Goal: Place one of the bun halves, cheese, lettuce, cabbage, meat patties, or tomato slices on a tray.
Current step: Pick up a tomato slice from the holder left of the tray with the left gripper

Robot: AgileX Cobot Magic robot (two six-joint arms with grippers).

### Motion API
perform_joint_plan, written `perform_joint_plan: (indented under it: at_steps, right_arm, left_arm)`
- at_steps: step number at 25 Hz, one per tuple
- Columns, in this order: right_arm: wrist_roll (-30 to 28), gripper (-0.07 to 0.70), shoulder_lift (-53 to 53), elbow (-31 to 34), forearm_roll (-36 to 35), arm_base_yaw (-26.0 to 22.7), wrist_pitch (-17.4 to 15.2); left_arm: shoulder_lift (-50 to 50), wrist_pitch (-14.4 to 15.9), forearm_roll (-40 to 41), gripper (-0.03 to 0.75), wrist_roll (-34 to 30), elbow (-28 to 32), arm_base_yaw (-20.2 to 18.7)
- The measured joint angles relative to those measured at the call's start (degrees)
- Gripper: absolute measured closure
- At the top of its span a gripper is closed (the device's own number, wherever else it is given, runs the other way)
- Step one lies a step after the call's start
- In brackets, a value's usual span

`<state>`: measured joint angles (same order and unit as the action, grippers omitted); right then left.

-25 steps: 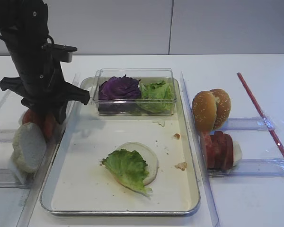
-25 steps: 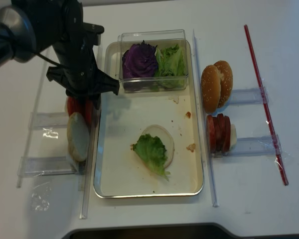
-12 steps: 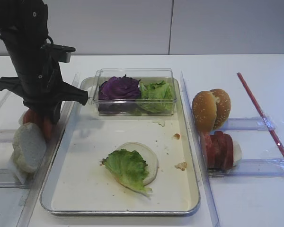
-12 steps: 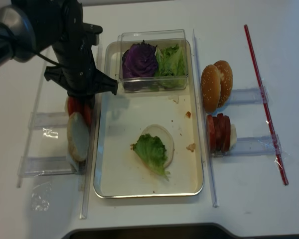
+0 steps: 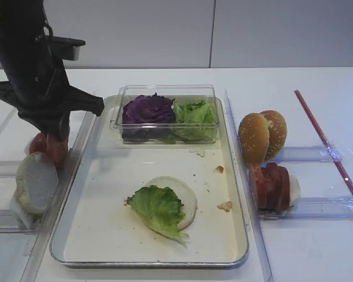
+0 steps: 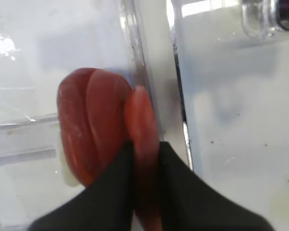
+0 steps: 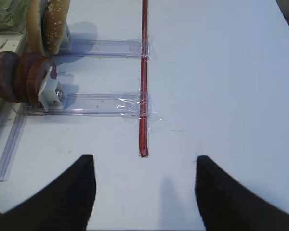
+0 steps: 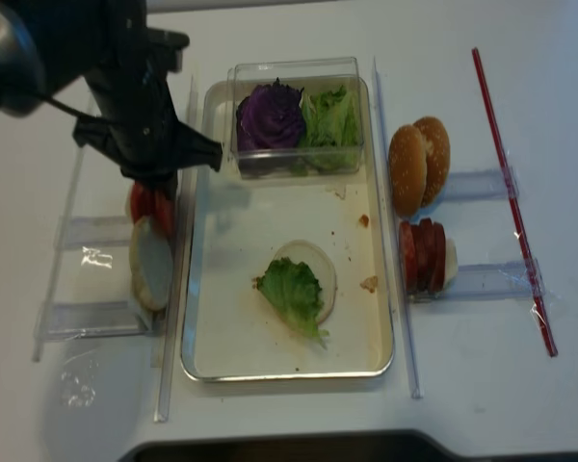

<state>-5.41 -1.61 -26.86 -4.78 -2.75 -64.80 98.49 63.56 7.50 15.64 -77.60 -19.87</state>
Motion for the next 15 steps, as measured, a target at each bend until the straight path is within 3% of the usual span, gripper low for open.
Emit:
perform_joint_plan:
  at_steps: [10, 15]
  right_arm:
    - [0.0, 0.143, 0.0, 0.0, 0.0, 0.0, 0.0]
    - [0.0, 0.143, 0.0, 0.0, 0.0, 0.0, 0.0]
  left_arm:
    - [-9.4, 1.8, 0.0, 0.603, 0.2, -0.6, 0.0]
    - [-14.6, 1.3, -0.2, 0.604, -0.8, -0.6, 0.0]
